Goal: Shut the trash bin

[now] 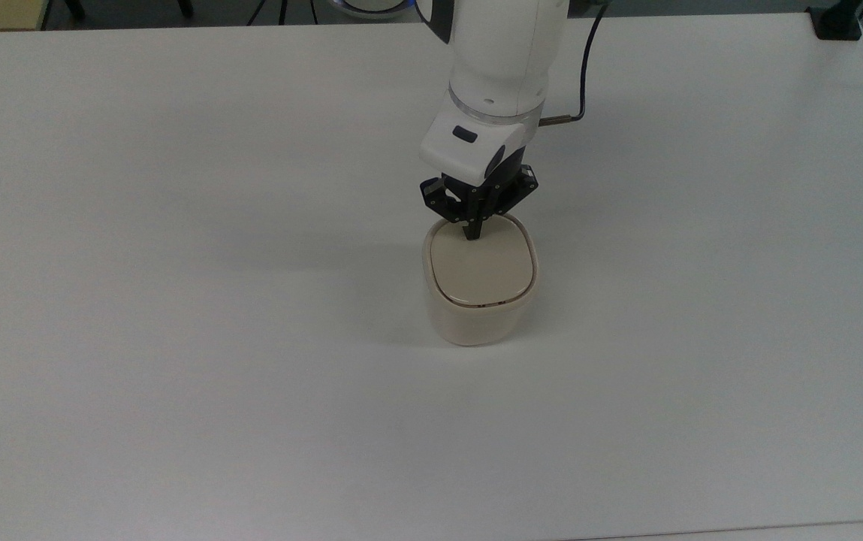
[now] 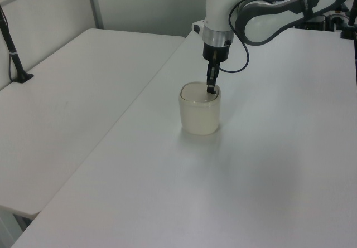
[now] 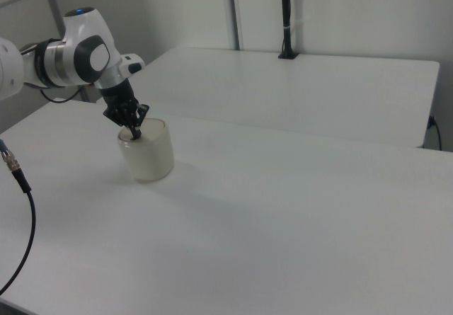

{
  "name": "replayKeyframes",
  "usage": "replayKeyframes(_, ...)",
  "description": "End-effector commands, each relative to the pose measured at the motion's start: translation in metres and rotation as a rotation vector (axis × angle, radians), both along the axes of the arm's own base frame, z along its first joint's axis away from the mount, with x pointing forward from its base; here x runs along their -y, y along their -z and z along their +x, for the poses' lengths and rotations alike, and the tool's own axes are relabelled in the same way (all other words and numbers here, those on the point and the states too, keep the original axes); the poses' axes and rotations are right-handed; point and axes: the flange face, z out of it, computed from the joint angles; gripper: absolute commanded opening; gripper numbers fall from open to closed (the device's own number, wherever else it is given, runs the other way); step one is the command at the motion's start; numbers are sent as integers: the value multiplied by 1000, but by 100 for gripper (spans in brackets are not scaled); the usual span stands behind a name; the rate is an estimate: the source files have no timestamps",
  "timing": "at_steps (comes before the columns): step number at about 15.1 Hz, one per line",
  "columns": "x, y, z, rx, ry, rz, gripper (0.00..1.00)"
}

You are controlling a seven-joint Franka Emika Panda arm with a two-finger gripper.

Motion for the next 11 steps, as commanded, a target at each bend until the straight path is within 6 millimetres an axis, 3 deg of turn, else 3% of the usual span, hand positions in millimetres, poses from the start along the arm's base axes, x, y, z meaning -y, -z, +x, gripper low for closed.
replayKeyframes(1, 17, -32, -8, 2, 18, -4, 5)
replayKeyframes(6, 76, -88, -27, -43, 117, -17, 7)
replayKeyframes(11, 131, -142, -65, -98, 211, -26, 14)
